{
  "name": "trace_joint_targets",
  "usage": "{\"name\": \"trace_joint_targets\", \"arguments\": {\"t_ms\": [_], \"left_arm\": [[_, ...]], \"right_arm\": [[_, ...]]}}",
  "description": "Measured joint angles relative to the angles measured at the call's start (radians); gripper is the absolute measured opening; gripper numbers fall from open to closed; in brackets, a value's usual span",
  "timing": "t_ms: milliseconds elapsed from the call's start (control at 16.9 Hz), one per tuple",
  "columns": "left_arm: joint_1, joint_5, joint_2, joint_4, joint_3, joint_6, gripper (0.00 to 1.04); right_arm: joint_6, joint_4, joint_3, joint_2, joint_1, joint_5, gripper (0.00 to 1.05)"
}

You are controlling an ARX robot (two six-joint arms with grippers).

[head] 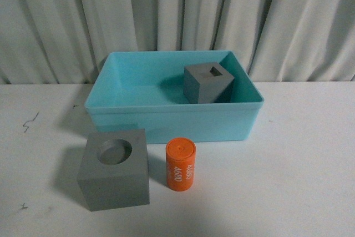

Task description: Place gray and orange parts in blue box

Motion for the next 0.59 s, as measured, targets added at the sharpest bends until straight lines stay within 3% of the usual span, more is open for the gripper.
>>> {"name": "trace_joint_targets", "arguments": {"t_ms": [59,118,355,592], "left_arm": [[0.000,0.000,0.000,0.000,0.000,0.000,0.98],[0.000,0.000,0.000,0.000,0.000,0.000,0.98],[0.000,0.000,0.000,0.000,0.000,0.000,0.98],[0.000,0.000,0.000,0.000,0.000,0.000,0.98]], "right_arm": [[0.000,-0.014,0.000,-0.012,0.000,0.000,0.02],[0.000,-0.151,0.000,-0.095,0.000,-0.002,0.02],[-0.001,-0.182,0.000,-0.175,0.004,-0.001,0.03],[-0.001,-0.183,0.000,-0.175,0.004,-0.002,0.46]]}}
